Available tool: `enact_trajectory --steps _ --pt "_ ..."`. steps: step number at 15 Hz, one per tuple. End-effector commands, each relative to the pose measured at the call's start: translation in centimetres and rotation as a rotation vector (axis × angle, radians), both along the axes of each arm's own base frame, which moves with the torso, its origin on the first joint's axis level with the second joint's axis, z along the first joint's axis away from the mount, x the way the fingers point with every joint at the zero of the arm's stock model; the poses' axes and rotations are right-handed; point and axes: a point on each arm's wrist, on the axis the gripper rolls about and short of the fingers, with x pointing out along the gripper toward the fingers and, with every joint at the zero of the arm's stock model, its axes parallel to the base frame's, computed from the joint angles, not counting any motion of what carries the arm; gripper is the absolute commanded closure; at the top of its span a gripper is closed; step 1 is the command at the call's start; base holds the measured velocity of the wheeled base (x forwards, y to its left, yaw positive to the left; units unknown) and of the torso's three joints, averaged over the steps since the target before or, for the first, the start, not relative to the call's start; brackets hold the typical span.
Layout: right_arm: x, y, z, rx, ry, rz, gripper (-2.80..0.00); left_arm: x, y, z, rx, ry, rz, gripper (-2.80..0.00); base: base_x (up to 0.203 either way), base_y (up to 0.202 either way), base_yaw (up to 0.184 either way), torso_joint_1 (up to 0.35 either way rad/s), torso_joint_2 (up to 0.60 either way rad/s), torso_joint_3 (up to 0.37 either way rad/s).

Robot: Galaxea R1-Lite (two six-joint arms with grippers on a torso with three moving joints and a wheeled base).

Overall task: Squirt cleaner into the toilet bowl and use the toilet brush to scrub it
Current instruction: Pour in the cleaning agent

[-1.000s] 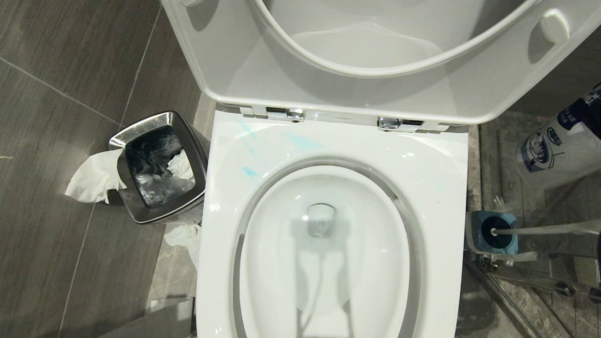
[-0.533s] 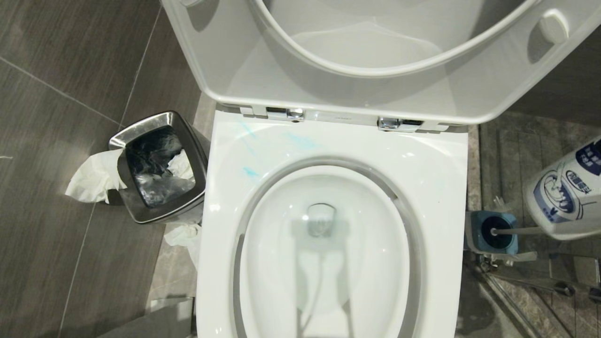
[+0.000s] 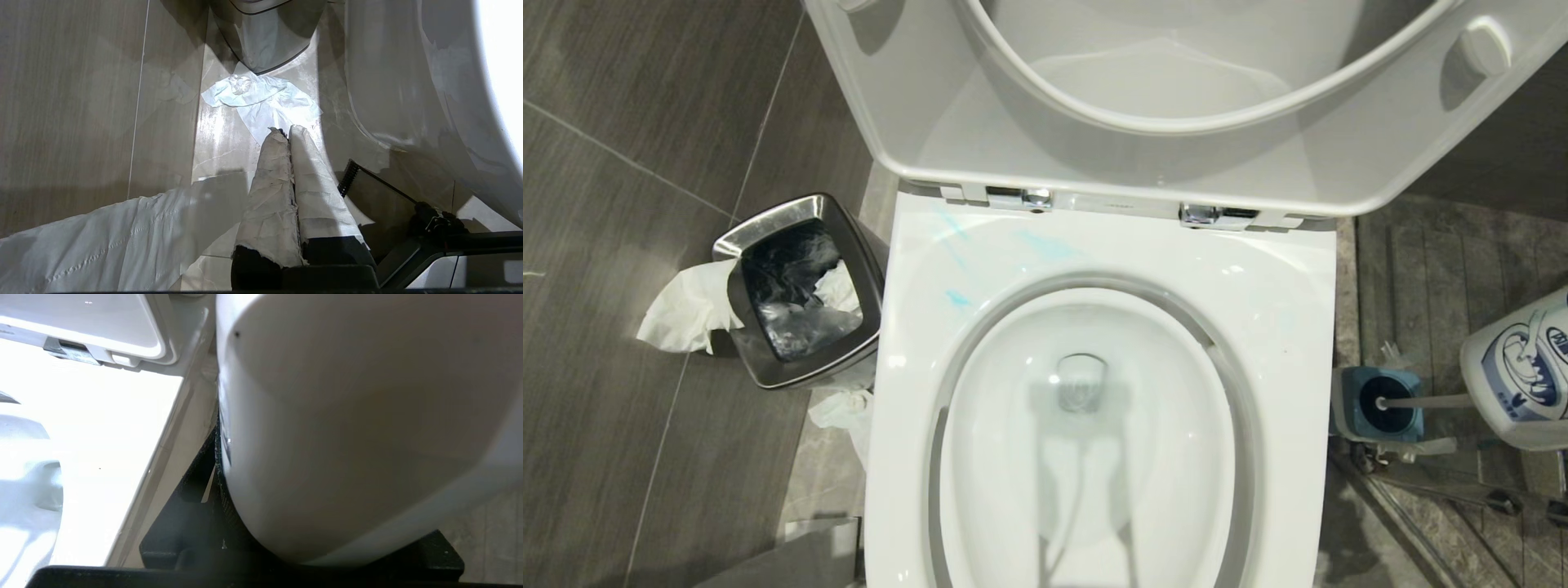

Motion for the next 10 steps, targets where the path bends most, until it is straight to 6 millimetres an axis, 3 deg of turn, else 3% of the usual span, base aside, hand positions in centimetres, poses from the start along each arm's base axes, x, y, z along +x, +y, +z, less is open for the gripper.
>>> enact_trajectory --steps 1,7,10 --pt "-0.7 0.0 -0.1 -0.011 -0.018 -0.003 0.00 0.0 0.0 0.0 0.000 0.002 0.000 0.00 0.000 0.000 0.000 0.000 0.00 0.000" --pt "-1.1 -0.1 -1.3 -0.007 0.032 -0.032 0.00 0.0 0.0 0.0 0.000 0.002 0.000 0.00 0.000 0.000 0.000 0.000 0.00 0.000" --pt "-2.5 -0.2 -1.9 -0.001 0.052 -0.053 0.00 0.0 0.0 0.0 0.000 0.003 0.000 0.00 0.000 0.000 0.000 0.000 0.00 0.000"
